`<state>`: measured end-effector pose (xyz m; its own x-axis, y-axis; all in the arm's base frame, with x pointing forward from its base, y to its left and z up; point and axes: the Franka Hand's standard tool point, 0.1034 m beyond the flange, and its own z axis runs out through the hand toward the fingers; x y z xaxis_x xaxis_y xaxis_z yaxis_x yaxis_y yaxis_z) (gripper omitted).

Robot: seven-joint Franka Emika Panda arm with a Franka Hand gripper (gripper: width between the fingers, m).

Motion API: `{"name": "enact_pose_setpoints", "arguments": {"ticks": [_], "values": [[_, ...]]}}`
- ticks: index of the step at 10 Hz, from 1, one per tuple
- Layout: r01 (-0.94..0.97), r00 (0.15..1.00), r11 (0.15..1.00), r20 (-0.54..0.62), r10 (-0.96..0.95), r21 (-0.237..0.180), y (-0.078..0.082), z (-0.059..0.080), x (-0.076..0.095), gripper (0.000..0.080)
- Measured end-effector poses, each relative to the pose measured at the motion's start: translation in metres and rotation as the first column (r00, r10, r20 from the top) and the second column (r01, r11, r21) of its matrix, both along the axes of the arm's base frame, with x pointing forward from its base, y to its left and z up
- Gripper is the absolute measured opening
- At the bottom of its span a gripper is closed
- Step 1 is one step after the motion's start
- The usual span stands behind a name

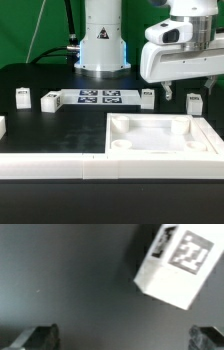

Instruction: Assemble one leg

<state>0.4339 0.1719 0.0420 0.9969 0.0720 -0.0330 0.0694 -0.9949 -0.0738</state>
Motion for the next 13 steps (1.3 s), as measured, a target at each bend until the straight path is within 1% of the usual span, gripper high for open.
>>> {"name": "enact_pose_setpoints", "arguments": {"ticks": [1, 2, 3, 5, 6, 7, 8, 9, 11, 12, 13], "values": [[0.099, 0.995, 0.995, -0.011, -0.099, 0.004, 0.006, -0.001, -0.002, 0.0649], [0.194, 0.981, 0.981, -0.023, -0.194, 0.008, 0.007, -0.001, -0.003, 0.0649], [0.239, 0.971, 0.971, -0.034, -0.238, 0.006, 0.006, -0.001, -0.004, 0.0649], [0.218, 0.975, 0.976, -0.047, -0.217, 0.002, 0.006, -0.002, -0.004, 0.0649], [0.213, 0.973, 0.977, -0.083, -0.213, -0.011, 0.005, -0.003, -0.009, 0.0649], [0.195, 0.968, 0.98, -0.152, -0.198, -0.034, 0.007, -0.002, -0.016, 0.0649], [0.179, 0.953, 0.983, -0.242, -0.184, -0.043, 0.008, 0.002, -0.018, 0.0649], [0.17, 0.934, 0.984, -0.31, -0.175, -0.045, 0.008, 0.003, -0.017, 0.0649], [0.145, 0.88, 0.987, -0.447, -0.161, -0.07, 0.006, 0.0, -0.022, 0.0649], [0.138, 0.853, 0.988, -0.498, -0.157, -0.076, 0.007, -0.002, -0.022, 0.0649], [0.126, 0.8, 0.989, -0.581, -0.148, -0.079, 0.008, -0.003, -0.027, 0.0649]]}}
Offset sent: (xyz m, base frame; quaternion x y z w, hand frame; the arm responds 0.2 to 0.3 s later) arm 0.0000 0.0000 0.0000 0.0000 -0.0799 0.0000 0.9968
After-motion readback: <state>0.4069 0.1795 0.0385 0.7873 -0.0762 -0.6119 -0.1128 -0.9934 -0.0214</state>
